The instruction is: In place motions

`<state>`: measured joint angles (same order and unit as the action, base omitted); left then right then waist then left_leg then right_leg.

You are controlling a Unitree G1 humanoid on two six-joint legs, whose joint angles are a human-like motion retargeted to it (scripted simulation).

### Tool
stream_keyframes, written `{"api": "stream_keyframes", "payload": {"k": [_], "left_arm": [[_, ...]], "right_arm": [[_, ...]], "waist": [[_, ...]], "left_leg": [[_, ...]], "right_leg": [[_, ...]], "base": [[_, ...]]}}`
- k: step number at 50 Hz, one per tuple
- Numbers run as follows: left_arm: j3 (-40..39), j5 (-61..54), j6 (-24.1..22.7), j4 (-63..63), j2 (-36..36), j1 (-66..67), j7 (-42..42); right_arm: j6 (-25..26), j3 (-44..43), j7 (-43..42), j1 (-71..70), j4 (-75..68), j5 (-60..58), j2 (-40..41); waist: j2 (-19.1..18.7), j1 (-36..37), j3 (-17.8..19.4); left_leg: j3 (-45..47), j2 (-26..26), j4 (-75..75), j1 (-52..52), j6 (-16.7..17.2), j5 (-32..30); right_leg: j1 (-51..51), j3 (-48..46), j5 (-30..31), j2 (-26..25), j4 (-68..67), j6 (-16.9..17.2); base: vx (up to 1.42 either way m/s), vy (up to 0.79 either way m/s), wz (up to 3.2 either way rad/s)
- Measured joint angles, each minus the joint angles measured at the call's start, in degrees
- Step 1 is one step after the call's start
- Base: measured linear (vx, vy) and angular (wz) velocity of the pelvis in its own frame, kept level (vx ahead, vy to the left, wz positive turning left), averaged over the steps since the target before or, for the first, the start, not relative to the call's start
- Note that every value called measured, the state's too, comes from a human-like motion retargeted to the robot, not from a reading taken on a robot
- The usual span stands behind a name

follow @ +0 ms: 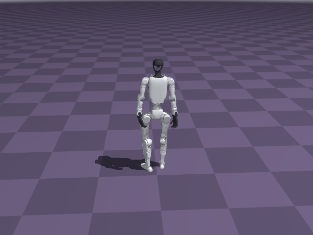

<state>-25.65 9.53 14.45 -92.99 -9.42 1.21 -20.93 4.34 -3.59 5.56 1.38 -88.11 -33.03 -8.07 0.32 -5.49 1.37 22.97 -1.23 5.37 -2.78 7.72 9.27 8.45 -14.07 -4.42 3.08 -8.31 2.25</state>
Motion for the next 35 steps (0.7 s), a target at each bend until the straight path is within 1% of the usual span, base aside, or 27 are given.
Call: {"api": "stream_keyframes", "payload": {"k": [2, 5, 7, 10, 13, 15, 18, 20, 22, 23, 25, 26, 28, 29, 30, 32, 35], "left_arm": [[0.00, -0.26, -1.21, -0.22, 1.50, 0.51, 1.41], [-0.42, -0.51, -2.86, -0.63, 2.99, 2.12, 2.80], [-0.39, 0.12, -3.02, -1.11, 3.36, 2.95, 3.02], [-0.76, 0.64, -3.06, -1.39, 3.45, 3.54, 3.97], [-0.70, -0.06, -2.87, -0.77, 3.21, 2.91, 3.82], [-0.48, -0.87, -2.93, 0.31, 3.24, 2.10, 3.22], [0.01, -2.45, -3.46, 2.49, 3.06, -0.01, 2.88], [0.89, -2.60, -3.86, 3.88, 3.01, -1.50, 2.79], [2.44, -2.05, -4.18, 5.20, 2.97, -2.58, 2.59], [3.27, -1.74, -4.34, 5.82, 2.91, -2.70, 2.50], [4.63, -1.19, -4.62, 6.90, 2.72, -2.42, 2.35], [4.86, -0.90, -4.72, 7.06, 2.66, -2.30, 2.11], [4.86, -0.36, -4.89, 6.87, 2.61, -1.76, 1.69], [4.64, -0.13, -4.89, 6.41, 2.55, -1.32, 1.54], [4.37, 0.09, -4.86, 5.84, 2.46, -0.82, 1.41], [3.88, 0.52, -4.55, 4.01, 2.27, 0.21, 1.42], [3.22, 1.04, -4.22, 0.82, 1.75, 0.51, 1.74]], "right_arm": [[-0.01, -0.39, 0.26, 0.00, -0.31, -0.29, 0.08], [0.62, 0.29, -0.20, 0.07, -0.01, -2.37, 0.04], [0.89, 0.98, -0.33, 0.01, -0.05, -3.47, -0.07], [0.98, 1.62, -0.30, -0.03, -0.08, -3.83, -0.28], [1.22, 1.07, -0.04, -0.30, -0.28, -2.98, -0.51], [1.62, 0.34, 0.17, -0.59, -0.33, -1.99, -0.74], [1.51, -0.75, 0.51, -1.19, -0.23, -0.41, -1.21], [1.54, -1.60, 0.90, -1.07, -0.36, 0.65, -1.82], [1.83, -2.82, 1.24, -0.50, -0.87, 1.66, -2.52], [2.00, -3.29, 1.39, -0.02, -1.28, 2.04, -2.72], [2.72, -3.64, 1.70, 0.77, -2.28, 2.63, -2.85], [3.50, -3.65, 1.87, 0.67, -2.66, 2.69, -2.96], [4.90, -3.77, 1.89, 0.60, -2.94, 2.50, -3.01], [5.16, -3.85, 1.69, 0.67, -2.84, 2.44, -2.95], [5.23, -3.92, 1.41, 0.78, -2.67, 2.46, -2.86], [4.20, -3.82, 1.18, 1.38, -2.29, 3.12, -2.70], [3.08, -3.93, 1.88, 1.87, -1.99, 4.15, -2.30]], "waist": [[-0.34, 1.60, -0.71], [-0.54, 1.56, -1.92], [-0.79, -1.31, -3.39], [-0.71, -2.17, -4.58], [-0.09, -0.47, -4.63], [0.11, 0.31, -3.94], [0.09, -0.40, -2.25], [0.19, -1.49, -2.28], [0.41, -1.54, -2.82], [0.56, -0.78, -2.99], [1.20, 1.34, -3.15], [1.34, 2.02, -3.16], [0.97, 2.26, -3.35], [0.31, 1.76, -3.56], [-0.49, 1.09, -3.80], [-1.27, -1.01, -4.45], [-2.23, -3.57, -4.91]], "left_leg": [[-0.57, -0.45, -0.31, 0.69, 0.22, 0.06], [-1.61, -0.68, -0.72, 1.55, 0.53, 0.15], [-4.37, -0.80, -0.29, 0.93, 1.10, 0.33], [-5.23, -0.80, -0.15, 0.87, 1.76, 0.32], [-4.48, -1.11, 0.99, 0.37, 2.72, -0.46], [-4.51, -1.11, 2.35, -0.26, 3.42, -1.32], [-6.55, -1.18, 5.57, -2.14, 5.81, -4.17], [-9.52, 0.07, 7.75, -5.02, 7.28, -6.54], [-13.79, 1.89, 9.67, -7.49, 7.28, -6.07], [-16.10, 1.96, 10.36, -7.91, 7.28, -5.19], [-14.52, -0.93, 10.87, -7.38, 5.74, -2.21], [-11.31, -2.43, 9.86, -6.53, 4.25, -1.52], [-6.01, -4.71, 6.89, -4.50, 1.63, -2.19], [-4.20, -5.57, 5.21, -3.48, 2.28, -3.00], [-2.67, -6.38, 3.56, -2.51, 3.85, -3.79], [-0.85, -6.64, 1.62, -1.28, 4.07, -1.68], [-0.69, -6.12, -1.20, 0.13, 4.49, -0.60]], "right_leg": [[-0.68, -0.52, 0.12, 0.03, 0.65, -0.27], [-2.78, -1.47, 0.30, -0.66, 2.94, -0.59], [-4.26, -4.24, 0.72, -0.97, 5.50, -0.90], [-5.89, -5.17, 1.06, -1.87, 7.94, -1.21], [-5.73, -4.36, 1.02, -1.65, 7.62, -1.38], [-5.96, -4.37, 1.02, -1.69, 7.55, -1.48], [-6.59, -5.98, 1.11, -1.46, 7.88, -1.41], [-6.22, -8.01, 1.61, -0.02, 8.48, -0.74], [-5.46, -9.53, 2.11, 1.66, 8.79, 0.06], [-5.32, -9.47, 2.13, 1.75, 8.81, 0.02], [-5.12, -8.08, 2.07, 1.33, 8.64, -0.51], [-4.87, -7.15, 2.28, 1.39, 8.63, -0.45], [-4.58, -5.85, 2.48, 0.96, 8.60, -0.33], [-4.57, -5.52, 2.48, 0.28, 8.59, -0.31], [-4.59, -5.30, 2.46, -0.55, 8.59, -0.30], [-4.89, -5.16, 2.40, -0.94, 8.54, 0.00], [-4.84, -5.19, 2.39, -1.37, 8.29, 0.28]], "base": [[0.15, -0.14, 0.29], [0.18, -0.12, 0.41], [0.19, -0.11, 0.91], [0.11, -0.13, 0.30], [0.04, -0.12, -0.14], [-0.04, -0.09, 0.03], [-0.10, -0.06, 0.49], [-0.12, 0.10, 0.98], [-0.06, 0.12, 0.73], [0.00, 0.00, 0.00], [0.07, -0.08, -0.58], [0.02, 0.01, -0.77], [0.01, 0.09, -0.63], [0.08, 0.09, -0.46], [0.14, 0.11, -0.33], [0.18, 0.17, -0.16], [0.08, 0.20, -0.07]]}}
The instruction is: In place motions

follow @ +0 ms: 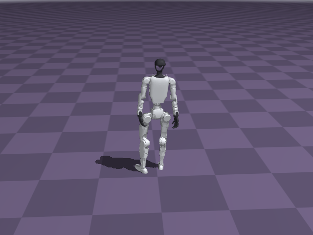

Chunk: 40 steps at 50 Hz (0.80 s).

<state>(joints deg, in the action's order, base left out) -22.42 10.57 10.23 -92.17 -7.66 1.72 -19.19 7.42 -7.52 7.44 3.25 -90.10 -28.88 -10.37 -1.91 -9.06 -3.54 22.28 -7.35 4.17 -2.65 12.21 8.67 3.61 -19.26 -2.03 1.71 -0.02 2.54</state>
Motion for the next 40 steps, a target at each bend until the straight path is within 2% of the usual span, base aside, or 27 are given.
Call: {"api": "stream_keyframes", "payload": {"k": [2, 11, 16, 18, 20, 22, 25, 29, 34, 40], "left_arm": [[-0.20, -0.80, -0.36, -1.36, -0.25, -0.23, 1.28], [-1.40, -5.44, -2.75, 0.94, 0.55, -0.34, 3.59], [-2.72, -6.83, -4.37, 1.37, 0.70, -0.51, 4.69], [-2.74, -6.91, -5.06, 1.68, 0.55, -0.45, 6.29], [-2.69, -6.47, -5.35, 1.98, 0.46, -0.46, 7.71], [-2.40, -5.96, -5.35, 2.11, 0.39, -0.38, 8.52], [-1.88, -5.33, -4.98, 2.01, 0.23, -0.03, 8.31], [-0.72, -4.71, -3.64, 0.92, 0.38, -0.38, 5.07], [-1.22, -6.46, -5.57, 0.70, 0.89, 0.16, 5.64], [-1.21, -5.31, -4.83, 0.04, 1.06, 0.41, 6.23]], "right_arm": [[0.08, -0.07, -0.11, 0.12, -0.28, 1.37, 0.53], [-0.70, 3.03, -4.04, -0.11, 0.13, 1.63, 1.86], [-1.44, 6.75, -4.62, -2.39, 2.26, -1.24, 1.98], [-1.88, 7.60, -4.23, -2.85, 3.04, -2.18, 2.20], [-2.23, 7.85, -3.27, -2.92, 3.36, -3.22, 2.35], [-2.27, 7.71, -2.31, -2.29, 3.03, -3.91, 2.39], [-1.70, 7.42, -2.17, -0.63, 1.56, -4.21, 2.43], [0.51, 5.09, -3.44, 0.44, -1.16, -4.66, 2.36], [1.48, 3.88, -4.46, 0.32, -1.61, -5.16, 1.86], [1.50, 2.05, -2.28, -0.19, -1.11, -3.22, 1.20]], "waist": [[0.38, -0.70, 0.02], [2.18, 0.33, 1.79], [2.11, 0.70, 1.47], [1.81, 0.70, 1.38], [1.33, 0.57, 1.30], [1.29, 0.22, 0.91], [2.22, -0.56, -0.33], [2.68, 2.15, -1.80], [2.15, 1.78, -3.07], [0.78, 0.08, -4.02]], "left_leg": [[0.30, 0.17, -0.97, 0.55, 0.63, 0.08], [4.78, 2.00, -2.52, 2.68, -1.55, 2.98], [9.90, 1.40, -3.01, 2.08, -1.60, 4.04], [11.25, 1.14, -3.50, 2.25, -1.60, 4.17], [11.68, 0.85, -3.95, 2.65, -1.58, 4.25], [10.92, 1.16, -4.13, 3.14, -1.68, 4.36], [8.51, 2.53, -3.84, 3.85, -1.79, 4.71], [7.49, 3.04, -3.55, 4.66, -1.91, 4.96], [6.64, 2.95, -3.71, 4.78, -1.94, 5.14], [4.45, 2.54, -4.07, 3.84, -2.04, 4.85]], "right_leg": [[0.31, 0.30, 0.16, 0.59, -0.41, 0.22], [3.86, 5.14, 1.86, 1.93, -4.45, 1.79], [8.50, 8.46, 1.78, 1.90, -9.88, 4.94], [9.32, 6.98, 0.43, 2.39, -11.51, 3.75], [8.76, 3.69, -0.81, 3.37, -11.89, 0.39], [6.82, 0.65, 0.43, 4.58, -10.19, -1.15], [3.41, -2.50, 1.46, 5.75, -5.77, 0.23], [0.90, -3.95, 3.66, 6.37, -2.15, 1.92], [-0.61, -5.57, 3.94, 5.54, -0.40, 1.63], [-1.41, -8.05, 3.29, 4.88, -0.08, 1.33]], "base": [[0.04, 0.17, -0.08], [0.02, 0.16, -0.44], [-0.11, 0.07, -0.90], [-0.10, 0.01, -0.62], [-0.03, 0.00, -0.15], [0.07, -0.03, 0.34], [0.16, -0.07, 0.70], [0.11, -0.05, 0.28], [0.06, -0.06, 0.18], [0.01, -0.03, 0.32]]}}
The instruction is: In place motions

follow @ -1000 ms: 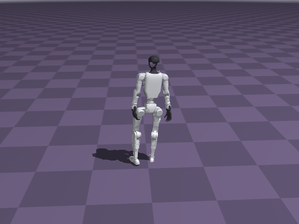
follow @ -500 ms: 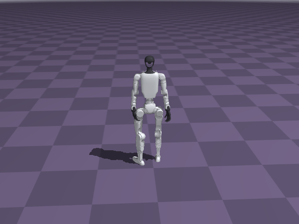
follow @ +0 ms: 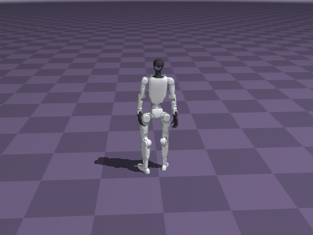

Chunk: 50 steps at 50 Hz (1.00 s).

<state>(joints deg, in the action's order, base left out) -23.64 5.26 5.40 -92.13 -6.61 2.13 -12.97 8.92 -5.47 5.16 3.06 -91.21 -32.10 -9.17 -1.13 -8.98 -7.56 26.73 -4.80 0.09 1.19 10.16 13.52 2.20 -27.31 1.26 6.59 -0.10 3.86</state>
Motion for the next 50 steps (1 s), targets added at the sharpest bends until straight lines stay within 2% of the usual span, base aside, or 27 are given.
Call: {"api": "stream_keyframes", "payload": {"k": [5, 32, 50], "left_arm": [[0.39, 1.88, 1.36, 0.44, -0.19, 0.09, -2.35], [1.67, 3.96, 3.87, -3.49, 0.25, 0.71, -2.23], [1.88, 4.14, 3.91, -2.90, 0.58, 0.10, -3.19]], "right_arm": [[0.54, -0.99, 0.63, 0.13, -0.35, 1.95, -0.29], [-0.09, -0.30, 4.09, 1.14, 0.39, -0.35, -0.85], [1.23, -0.10, 4.33, 0.81, 1.23, -1.38, -0.78]], "waist": [[-0.18, 0.74, -0.50], [0.11, 6.80, 1.28], [-0.09, 5.00, 0.12]], "left_leg": [[-1.21, 0.03, -0.03, -0.49, 0.03, -0.07], [-7.74, 1.73, 0.53, -2.09, -0.78, 0.18], [-5.79, 1.42, 0.02, -2.04, -1.03, 1.92]], "right_leg": [[-0.70, -1.39, -0.11, -0.28, 0.63, -0.16], [-4.79, -8.31, -0.28, 0.93, 1.34, -0.27], [-2.98, -6.53, 1.01, 0.97, 0.97, -0.39]], "base": [[0.04, 0.08, 0.22], [-0.02, 0.12, 0.20], [0.02, -0.05, -0.08]]}}
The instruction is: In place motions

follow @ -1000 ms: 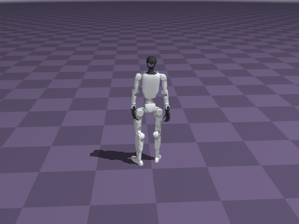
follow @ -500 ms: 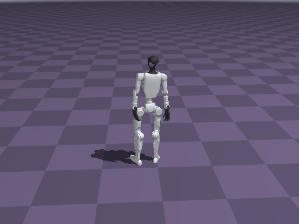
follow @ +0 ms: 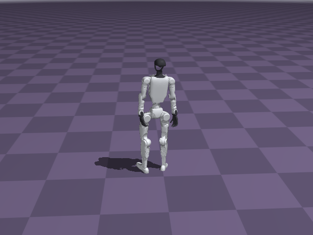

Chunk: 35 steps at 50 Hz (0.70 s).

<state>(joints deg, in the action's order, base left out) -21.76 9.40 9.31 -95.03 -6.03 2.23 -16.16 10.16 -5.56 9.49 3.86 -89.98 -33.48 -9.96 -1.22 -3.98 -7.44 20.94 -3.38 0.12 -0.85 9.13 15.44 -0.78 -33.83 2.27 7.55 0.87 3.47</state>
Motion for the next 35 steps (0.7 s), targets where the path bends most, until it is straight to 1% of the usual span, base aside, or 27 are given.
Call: {"api": "stream_keyframes", "payload": {"k": [4, 9, 13, 17, 20, 23, 35], "left_arm": [[-0.23, -0.04, 0.00, 0.12, -0.04, -0.06, -0.31], [-0.20, 0.18, 0.07, 0.30, -0.23, -0.27, -0.79], [0.00, 0.41, 0.36, 0.27, -0.42, -0.59, -1.48], [0.04, 0.82, 1.54, 0.40, -0.37, -1.06, -3.60], [0.08, 2.10, 3.28, 0.73, -0.13, -1.33, -6.46], [0.66, 3.75, 4.02, 1.29, -0.10, -1.38, -8.97], [1.15, 5.08, 3.85, 2.71, 0.08, -1.22, -8.76]], "right_arm": [[0.77, 0.27, 0.53, 0.09, -0.16, -0.56, 0.17], [-0.38, 0.17, 1.28, 0.12, -0.58, 0.68, 0.44], [-0.37, -0.02, 1.48, 0.12, -1.10, 1.27, 0.58], [-0.28, 0.04, 1.48, 0.18, -1.40, 0.62, 0.47], [-0.11, 0.00, 1.59, 0.12, -1.63, 0.16, 0.31], [0.08, 0.01, 2.40, -0.07, -1.93, 0.11, 0.18], [0.07, 0.45, 2.40, 0.11, -1.74, 0.98, 0.41]], "waist": [[-0.41, -1.60, -1.03], [-0.83, -3.49, -1.57], [-0.98, -4.43, -1.85], [-1.24, -5.10, -2.10], [-1.64, -5.58, -2.25], [-1.95, -6.13, -2.22], [-2.11, -6.44, -1.92]], "left_leg": [[1.07, -0.46, -0.14, -0.25, 0.01, 0.56], [2.68, -0.93, -0.30, -0.02, 0.09, 1.29], [4.17, -1.20, -0.52, 0.48, 0.20, 1.84], [5.66, -1.48, -0.83, 0.90, 0.27, 2.17], [6.62, -1.72, -1.07, 1.06, 0.33, 2.27], [7.36, -1.90, -1.20, 1.21, 0.36, 2.38], [8.17, -2.17, -1.20, 1.15, 0.31, 2.89]], "right_leg": [[1.21, 1.01, 0.35, -0.24, -0.22, -0.04], [2.42, 2.50, 0.80, -0.53, -0.47, -0.17], [3.26, 3.87, 1.16, -0.66, -0.73, -0.28], [4.13, 5.22, 1.54, -0.85, -0.97, -0.34], [4.78, 6.08, 1.88, -0.98, -1.10, -0.35], [5.14, 6.70, 2.21, -1.15, -1.07, -0.40], [5.55, 7.23, 2.85, -1.15, -1.08, -0.29]], "base": [[0.08, -0.19, -0.22], [0.00, -0.20, -0.27], [-0.04, -0.19, -0.31], [-0.09, -0.17, -0.31], [-0.07, -0.09, -0.26], [-0.01, -0.04, -0.20], [0.00, 0.00, 0.00]]}}
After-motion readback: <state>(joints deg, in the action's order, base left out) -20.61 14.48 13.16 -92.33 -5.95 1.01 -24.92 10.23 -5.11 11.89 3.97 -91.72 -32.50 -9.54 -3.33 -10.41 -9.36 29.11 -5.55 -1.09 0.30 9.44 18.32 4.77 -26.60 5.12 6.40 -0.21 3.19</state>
